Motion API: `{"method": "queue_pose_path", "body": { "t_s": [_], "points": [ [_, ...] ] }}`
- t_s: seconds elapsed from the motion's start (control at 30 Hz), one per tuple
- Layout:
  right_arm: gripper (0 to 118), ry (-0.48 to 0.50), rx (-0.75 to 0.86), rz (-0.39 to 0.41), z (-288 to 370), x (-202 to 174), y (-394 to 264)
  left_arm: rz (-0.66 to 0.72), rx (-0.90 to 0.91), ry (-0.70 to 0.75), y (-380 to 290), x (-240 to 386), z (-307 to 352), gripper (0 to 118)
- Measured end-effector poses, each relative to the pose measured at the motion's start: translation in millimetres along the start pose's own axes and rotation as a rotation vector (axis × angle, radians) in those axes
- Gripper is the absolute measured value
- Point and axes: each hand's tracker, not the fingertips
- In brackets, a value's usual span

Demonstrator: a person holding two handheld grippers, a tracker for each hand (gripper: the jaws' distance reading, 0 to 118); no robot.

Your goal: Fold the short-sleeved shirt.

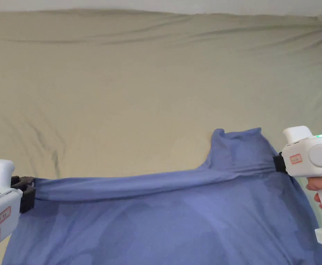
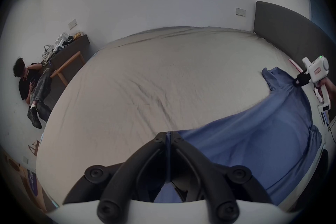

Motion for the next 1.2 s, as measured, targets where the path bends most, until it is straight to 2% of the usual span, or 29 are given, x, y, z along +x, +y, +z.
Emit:
{"method": "queue_pose_path", "body": {
  "t_s": [0.27, 0.53, 0.87, 1.2],
  "points": [
    [2, 0.07, 0.029, 0.035, 113.4, 10.8, -37.7, -0.023, -0.001, 0.022, -0.4, -16.1, 56.6, 0],
    [2, 0.134, -0.107, 0.079, 172.4, 9.3, -120.2, -0.068, -0.078, 0.0, -46.2, -14.8, 97.1, 0],
    [2, 0.169, -0.29, 0.095, 157.3, -6.9, -202.8, -0.161, -0.268, -0.036, -118.2, -8.1, 87.3, 1],
    [2, 0.154, -0.418, 0.102, 100.1, -11.9, -222.4, -0.182, -0.412, -0.068, -151.4, -6.3, 47.5, 0]
  ]
}}
